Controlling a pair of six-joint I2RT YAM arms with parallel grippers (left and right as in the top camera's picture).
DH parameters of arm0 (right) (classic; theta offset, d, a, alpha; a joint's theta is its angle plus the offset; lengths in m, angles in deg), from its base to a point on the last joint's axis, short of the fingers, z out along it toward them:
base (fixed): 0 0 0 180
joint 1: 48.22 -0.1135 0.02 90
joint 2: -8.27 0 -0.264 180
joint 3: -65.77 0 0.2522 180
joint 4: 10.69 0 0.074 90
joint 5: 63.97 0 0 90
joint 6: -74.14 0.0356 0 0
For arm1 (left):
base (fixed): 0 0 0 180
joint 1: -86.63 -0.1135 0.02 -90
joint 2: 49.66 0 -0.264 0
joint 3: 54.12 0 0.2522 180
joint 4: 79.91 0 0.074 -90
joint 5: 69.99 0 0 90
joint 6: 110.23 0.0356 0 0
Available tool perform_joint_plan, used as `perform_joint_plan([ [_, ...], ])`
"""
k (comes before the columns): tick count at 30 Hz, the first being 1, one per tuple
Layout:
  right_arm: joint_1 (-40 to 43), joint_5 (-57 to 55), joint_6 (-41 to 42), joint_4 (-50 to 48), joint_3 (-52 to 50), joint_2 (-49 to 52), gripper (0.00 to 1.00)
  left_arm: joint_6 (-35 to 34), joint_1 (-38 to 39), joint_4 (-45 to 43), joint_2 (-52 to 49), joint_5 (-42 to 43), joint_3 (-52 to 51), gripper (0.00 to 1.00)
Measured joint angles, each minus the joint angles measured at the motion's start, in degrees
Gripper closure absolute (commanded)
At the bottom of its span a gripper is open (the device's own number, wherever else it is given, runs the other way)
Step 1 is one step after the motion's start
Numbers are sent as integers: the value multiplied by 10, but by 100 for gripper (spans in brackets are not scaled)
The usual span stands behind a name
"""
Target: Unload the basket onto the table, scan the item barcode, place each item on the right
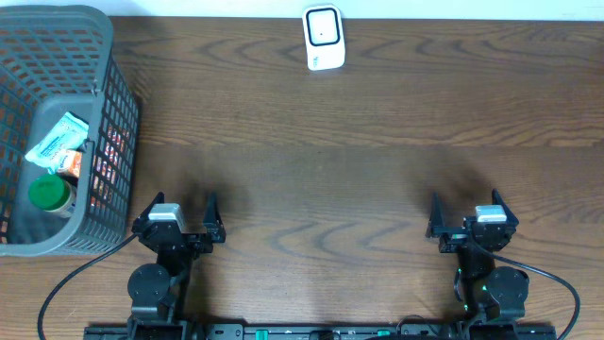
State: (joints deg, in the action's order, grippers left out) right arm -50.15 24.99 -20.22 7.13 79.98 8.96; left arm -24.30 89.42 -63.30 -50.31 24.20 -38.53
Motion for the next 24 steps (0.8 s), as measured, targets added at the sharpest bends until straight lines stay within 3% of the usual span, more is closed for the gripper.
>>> perform_joint_plan([
  [24,0,0,0,0,0,0,1,0,0,3,-26,-16,0,2],
])
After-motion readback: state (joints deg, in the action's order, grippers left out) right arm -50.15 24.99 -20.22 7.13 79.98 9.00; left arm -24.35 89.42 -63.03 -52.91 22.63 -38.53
